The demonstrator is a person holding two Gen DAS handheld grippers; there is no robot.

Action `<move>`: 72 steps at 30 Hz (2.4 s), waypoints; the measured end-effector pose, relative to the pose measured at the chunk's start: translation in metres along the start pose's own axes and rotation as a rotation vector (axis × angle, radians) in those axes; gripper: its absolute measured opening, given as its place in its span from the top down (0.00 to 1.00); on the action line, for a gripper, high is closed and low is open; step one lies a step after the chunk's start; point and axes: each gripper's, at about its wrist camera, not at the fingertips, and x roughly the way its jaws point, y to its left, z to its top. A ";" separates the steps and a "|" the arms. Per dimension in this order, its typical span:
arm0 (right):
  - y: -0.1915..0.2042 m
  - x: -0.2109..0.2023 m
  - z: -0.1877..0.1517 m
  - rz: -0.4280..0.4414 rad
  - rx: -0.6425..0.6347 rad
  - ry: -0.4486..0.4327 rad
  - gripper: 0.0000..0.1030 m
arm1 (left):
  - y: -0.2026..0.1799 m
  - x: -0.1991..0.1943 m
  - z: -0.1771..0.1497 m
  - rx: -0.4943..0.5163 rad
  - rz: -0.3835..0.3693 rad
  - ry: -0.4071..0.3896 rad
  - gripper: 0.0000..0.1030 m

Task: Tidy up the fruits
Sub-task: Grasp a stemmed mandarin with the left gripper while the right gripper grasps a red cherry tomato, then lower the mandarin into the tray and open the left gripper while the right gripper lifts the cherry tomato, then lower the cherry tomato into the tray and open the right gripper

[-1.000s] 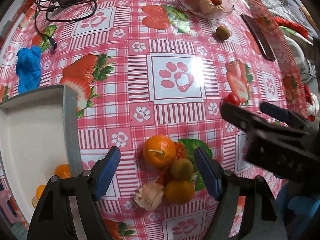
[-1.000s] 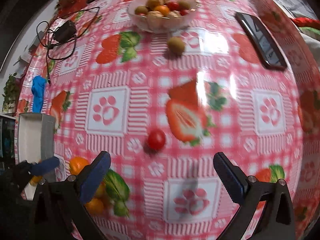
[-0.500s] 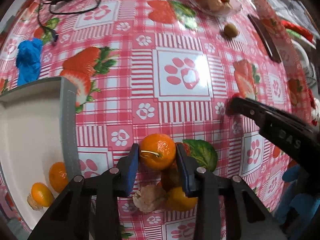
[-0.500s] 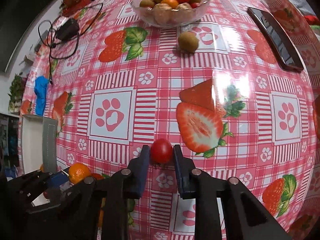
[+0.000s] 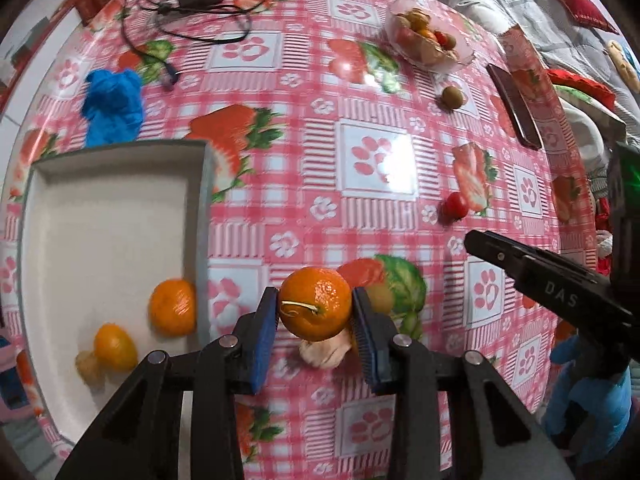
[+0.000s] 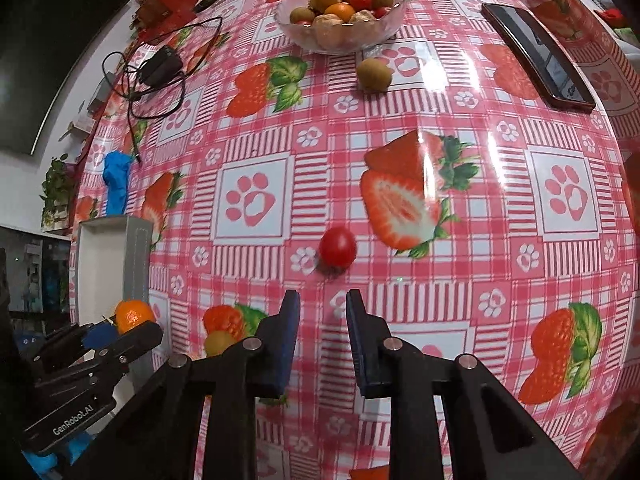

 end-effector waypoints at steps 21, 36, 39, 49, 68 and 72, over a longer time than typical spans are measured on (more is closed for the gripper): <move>0.011 0.024 0.014 -0.119 -0.028 -0.007 0.27 | 0.075 -0.033 -0.043 -0.130 0.064 -0.028 0.61; 0.016 0.037 0.030 -0.111 -0.017 0.007 0.76 | 0.099 -0.037 -0.054 -0.183 0.078 -0.025 0.61; 0.019 0.029 0.027 -0.089 -0.016 0.005 0.76 | 0.106 -0.040 -0.054 -0.197 0.086 -0.029 0.61; 0.081 0.014 0.021 0.042 -0.092 0.010 0.76 | 0.130 -0.045 -0.052 -0.221 0.133 -0.039 0.61; 0.220 0.055 0.002 0.179 -0.283 0.103 0.76 | 0.172 -0.048 -0.059 -0.288 0.137 -0.046 0.46; 0.236 0.068 0.000 0.178 -0.302 0.128 0.76 | 0.177 -0.049 -0.065 -0.302 0.156 -0.051 0.27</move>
